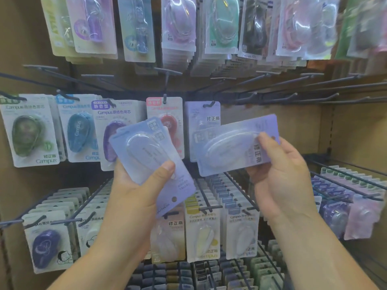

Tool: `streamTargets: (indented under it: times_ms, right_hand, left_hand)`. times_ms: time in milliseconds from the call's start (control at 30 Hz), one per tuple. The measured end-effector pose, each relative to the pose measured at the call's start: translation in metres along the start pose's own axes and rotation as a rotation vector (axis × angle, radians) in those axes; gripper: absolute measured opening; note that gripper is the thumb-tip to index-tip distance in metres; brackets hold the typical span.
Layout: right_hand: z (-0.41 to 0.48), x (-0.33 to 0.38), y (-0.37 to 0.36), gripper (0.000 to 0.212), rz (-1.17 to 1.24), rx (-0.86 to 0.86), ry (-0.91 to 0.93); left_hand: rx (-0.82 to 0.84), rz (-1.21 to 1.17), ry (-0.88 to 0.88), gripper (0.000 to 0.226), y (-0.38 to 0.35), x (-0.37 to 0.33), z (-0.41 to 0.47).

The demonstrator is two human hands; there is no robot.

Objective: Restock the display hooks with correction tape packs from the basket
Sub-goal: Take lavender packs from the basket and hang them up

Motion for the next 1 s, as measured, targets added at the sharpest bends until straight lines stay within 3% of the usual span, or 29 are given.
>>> streamTargets:
  times_ms: [167, 333, 700, 1000]
  right_hand:
    - [0.019, 0.014, -0.015, 0.008, -0.144, 0.058, 0.006]
    - [0.042, 0.007, -0.05, 0.021, -0.413, 0.166, -0.04]
    - [0.071, 0.005, -0.072, 0.025, -0.657, 0.08, 0.07]
    - [0.103, -0.011, -0.067, 0.05, -0.875, -0.065, 0.044]
  left_hand:
    - [-0.039, 0.014, -0.027, 0.066, 0.007, -0.009, 0.002]
    - [-0.027, 0.05, -0.039, 0.063, 0.008, -0.017, 0.002]
    - [-0.015, 0.067, 0.0, 0.071, 0.014, -0.015, 0.001]
    - [-0.013, 0.066, -0.021, 0.064, 0.019, -0.013, 0.004]
Point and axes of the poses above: each hand's wrist, its own z-axis towards the middle knuckle, its own y-axis out of the back of the hand, x = y × z, the point moved 10 cm from there along z, towards the middle knuckle, and after that the axes turned 11 degrees about -y, right-handed, at the moved point
